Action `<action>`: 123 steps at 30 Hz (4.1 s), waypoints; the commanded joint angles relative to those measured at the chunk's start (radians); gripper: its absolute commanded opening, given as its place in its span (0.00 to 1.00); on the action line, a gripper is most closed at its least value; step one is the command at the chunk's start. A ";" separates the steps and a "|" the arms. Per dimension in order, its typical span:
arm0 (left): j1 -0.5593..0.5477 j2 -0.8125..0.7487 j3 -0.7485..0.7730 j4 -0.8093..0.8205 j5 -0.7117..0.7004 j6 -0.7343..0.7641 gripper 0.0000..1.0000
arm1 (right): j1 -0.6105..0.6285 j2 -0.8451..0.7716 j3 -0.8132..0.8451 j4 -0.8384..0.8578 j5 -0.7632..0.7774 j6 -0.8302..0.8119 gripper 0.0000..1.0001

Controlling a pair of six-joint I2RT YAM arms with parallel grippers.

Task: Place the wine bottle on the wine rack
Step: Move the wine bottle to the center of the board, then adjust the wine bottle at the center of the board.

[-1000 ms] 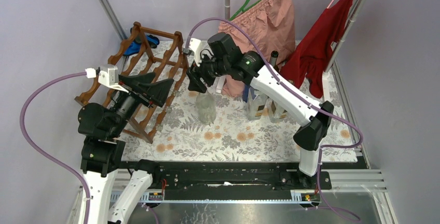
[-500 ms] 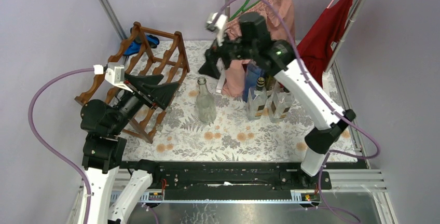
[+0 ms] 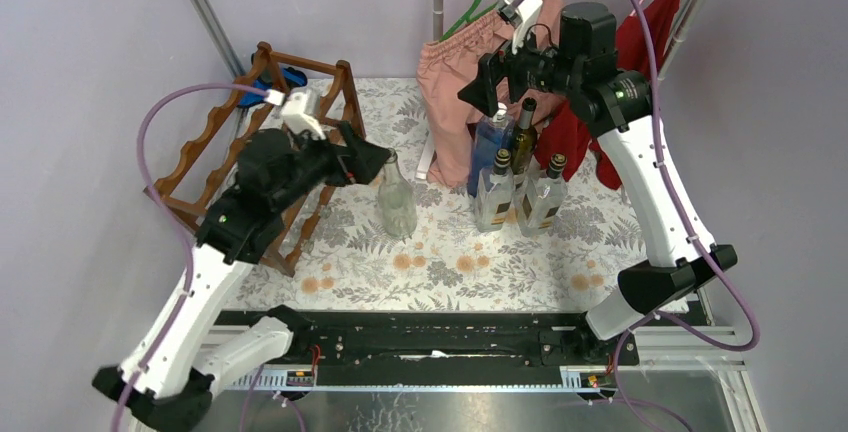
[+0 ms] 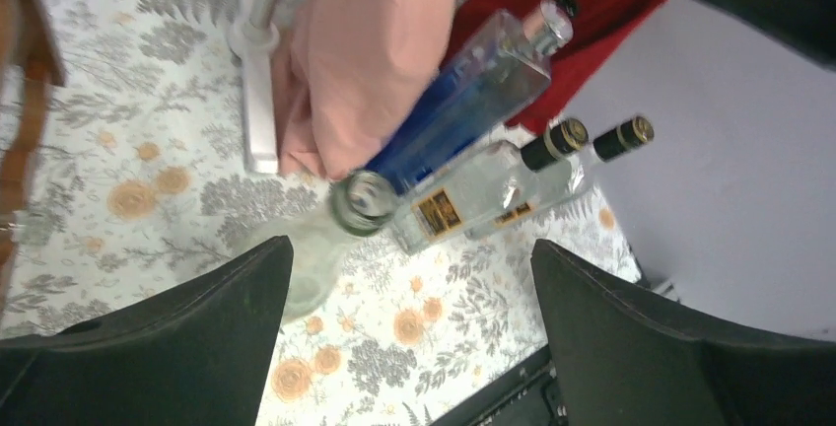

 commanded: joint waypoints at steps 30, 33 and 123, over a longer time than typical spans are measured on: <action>-0.352 0.452 0.252 -0.267 -0.522 0.285 0.45 | -0.041 -0.052 -0.066 0.059 -0.088 0.078 1.00; -0.351 0.456 0.249 -0.270 -0.522 0.312 0.61 | -0.042 -0.056 -0.066 0.060 -0.094 0.084 1.00; -0.514 0.467 -0.028 0.219 -0.895 1.492 0.00 | -0.081 -0.103 -0.096 0.066 -0.110 0.086 1.00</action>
